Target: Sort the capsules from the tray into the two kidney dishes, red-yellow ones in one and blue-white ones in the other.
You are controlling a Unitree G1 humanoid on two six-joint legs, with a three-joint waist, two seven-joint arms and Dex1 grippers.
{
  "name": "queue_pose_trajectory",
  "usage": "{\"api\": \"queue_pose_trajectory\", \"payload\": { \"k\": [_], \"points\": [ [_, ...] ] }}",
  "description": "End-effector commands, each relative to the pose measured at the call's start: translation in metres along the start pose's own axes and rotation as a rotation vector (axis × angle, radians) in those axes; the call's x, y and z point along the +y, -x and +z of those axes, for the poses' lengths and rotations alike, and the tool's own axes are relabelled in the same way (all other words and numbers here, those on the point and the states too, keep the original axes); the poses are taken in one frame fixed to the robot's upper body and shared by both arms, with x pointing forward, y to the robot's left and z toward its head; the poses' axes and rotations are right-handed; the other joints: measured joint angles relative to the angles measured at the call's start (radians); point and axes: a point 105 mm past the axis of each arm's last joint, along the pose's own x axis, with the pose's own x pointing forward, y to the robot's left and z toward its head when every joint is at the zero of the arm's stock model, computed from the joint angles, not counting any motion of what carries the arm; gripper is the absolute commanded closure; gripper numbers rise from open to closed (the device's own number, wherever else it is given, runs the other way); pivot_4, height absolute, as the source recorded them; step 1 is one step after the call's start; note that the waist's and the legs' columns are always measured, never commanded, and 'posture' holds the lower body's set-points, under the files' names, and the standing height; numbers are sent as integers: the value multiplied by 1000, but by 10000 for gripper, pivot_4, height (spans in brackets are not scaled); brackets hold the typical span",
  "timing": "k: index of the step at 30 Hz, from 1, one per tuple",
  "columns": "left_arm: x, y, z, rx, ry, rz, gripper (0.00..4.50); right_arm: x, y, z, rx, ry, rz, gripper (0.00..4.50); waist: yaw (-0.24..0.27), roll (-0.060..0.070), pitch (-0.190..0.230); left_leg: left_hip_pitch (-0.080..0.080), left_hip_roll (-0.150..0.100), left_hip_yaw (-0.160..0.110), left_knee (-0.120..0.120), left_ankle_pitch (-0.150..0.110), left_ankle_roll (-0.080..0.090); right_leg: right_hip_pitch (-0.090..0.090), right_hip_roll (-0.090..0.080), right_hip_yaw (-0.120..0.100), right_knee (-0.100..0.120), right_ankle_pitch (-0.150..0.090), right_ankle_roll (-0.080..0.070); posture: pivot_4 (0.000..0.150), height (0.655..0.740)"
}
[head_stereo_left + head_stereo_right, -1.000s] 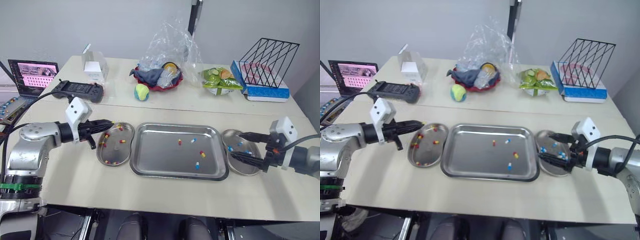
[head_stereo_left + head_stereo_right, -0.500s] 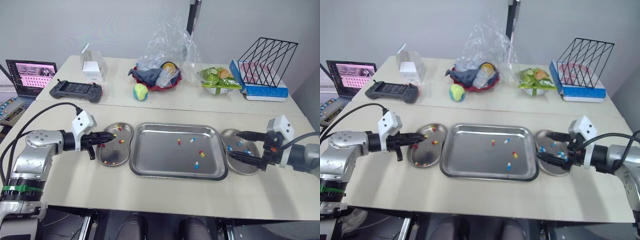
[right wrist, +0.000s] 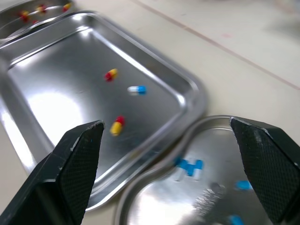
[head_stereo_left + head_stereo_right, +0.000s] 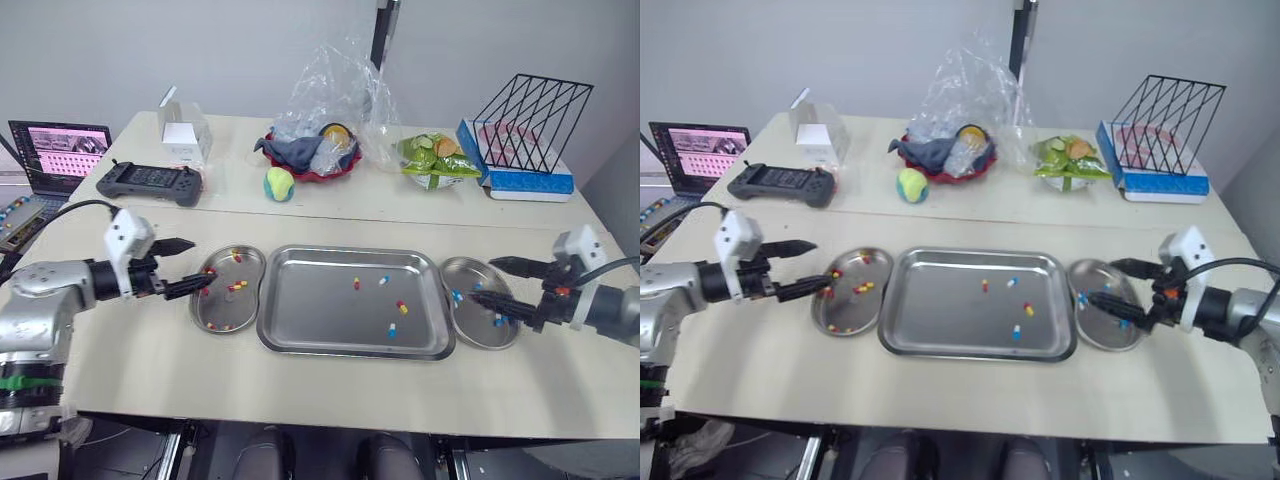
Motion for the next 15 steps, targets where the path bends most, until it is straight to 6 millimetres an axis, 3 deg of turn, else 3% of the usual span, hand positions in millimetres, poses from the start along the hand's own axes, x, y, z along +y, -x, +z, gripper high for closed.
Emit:
{"api": "queue_pose_trajectory", "payload": {
  "k": [1,7,15],
  "points": [
    [6,20,3,-62,12,73,373,-18,14,6,-41,39,-91,0,-2,0,0,0,0,0,0,0,0,0,0,0,0,0,0,1500,6880],
    [21,53,-23,-120,71,243,373,-47,30,-26,5,45,-256,0,0,0,0,0,0,0,0,0,0,0,-1,0,0,0,0,1500,6880],
    [24,59,-33,-112,95,271,373,-60,39,-41,-41,-28,-363,0,-3,0,0,0,0,0,0,0,0,0,-1,0,1,0,0,1500,6880]
  ]
}}
